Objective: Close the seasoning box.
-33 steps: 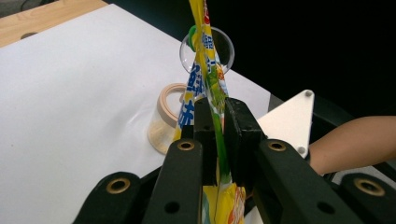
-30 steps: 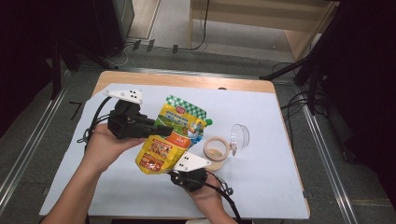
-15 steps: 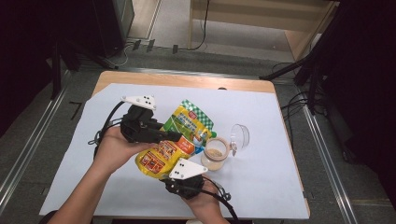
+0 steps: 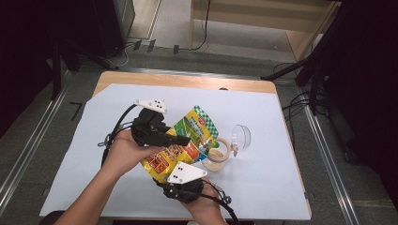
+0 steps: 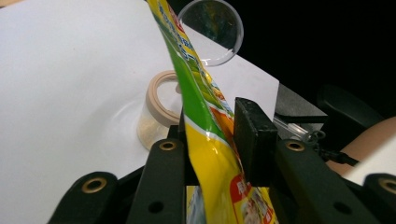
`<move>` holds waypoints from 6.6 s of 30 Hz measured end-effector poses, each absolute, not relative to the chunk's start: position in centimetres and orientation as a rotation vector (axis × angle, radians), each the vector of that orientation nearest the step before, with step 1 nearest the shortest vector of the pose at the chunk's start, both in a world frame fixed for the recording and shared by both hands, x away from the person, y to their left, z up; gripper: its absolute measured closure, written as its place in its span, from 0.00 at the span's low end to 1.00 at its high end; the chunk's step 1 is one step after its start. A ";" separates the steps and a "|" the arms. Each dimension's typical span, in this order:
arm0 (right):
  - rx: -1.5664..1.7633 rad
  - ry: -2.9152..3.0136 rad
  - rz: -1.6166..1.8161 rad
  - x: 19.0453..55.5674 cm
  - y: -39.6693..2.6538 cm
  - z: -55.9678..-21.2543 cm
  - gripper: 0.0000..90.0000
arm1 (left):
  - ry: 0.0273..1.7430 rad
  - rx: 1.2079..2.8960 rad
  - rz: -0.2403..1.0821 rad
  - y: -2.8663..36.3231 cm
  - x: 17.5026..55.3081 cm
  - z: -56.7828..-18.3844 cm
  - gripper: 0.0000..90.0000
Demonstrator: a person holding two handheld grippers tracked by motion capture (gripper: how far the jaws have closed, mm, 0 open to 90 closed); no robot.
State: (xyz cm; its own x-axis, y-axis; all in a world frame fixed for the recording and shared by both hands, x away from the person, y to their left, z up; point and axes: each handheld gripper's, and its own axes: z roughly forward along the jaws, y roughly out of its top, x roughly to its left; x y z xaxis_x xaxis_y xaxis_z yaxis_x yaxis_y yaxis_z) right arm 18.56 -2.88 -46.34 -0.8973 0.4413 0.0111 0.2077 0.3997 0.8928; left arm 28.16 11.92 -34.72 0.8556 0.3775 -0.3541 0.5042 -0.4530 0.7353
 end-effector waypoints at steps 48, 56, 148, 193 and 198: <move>0.605 2.472 1.523 19.0 -2.7 -46.0 0.69 | 0.729 2.114 -0.189 10.0 28.9 -35.0 0.73; 0.624 2.454 1.551 18.9 -2.8 -46.0 0.69 | 0.733 2.143 -0.180 10.0 28.4 -34.7 0.68; 0.674 2.395 1.579 19.5 -4.1 -44.3 0.67 | 0.821 2.179 -0.215 8.5 31.2 -33.7 0.77; 0.737 2.401 1.597 20.9 -4.7 -44.3 0.69 | 0.807 2.167 -0.219 7.6 32.4 -33.5 0.77; 0.735 2.404 1.600 20.9 -4.6 -44.3 0.69 | 0.806 2.167 -0.207 7.6 32.2 -33.3 0.77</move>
State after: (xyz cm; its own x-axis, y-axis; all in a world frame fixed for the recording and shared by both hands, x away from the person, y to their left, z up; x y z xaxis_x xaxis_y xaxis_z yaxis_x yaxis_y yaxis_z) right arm 20.92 -4.62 -44.25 -0.8662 0.4817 0.1329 0.3086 0.3064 0.9005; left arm 32.20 7.64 -33.29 0.7839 0.4799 -0.3938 0.6103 -0.4793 0.6307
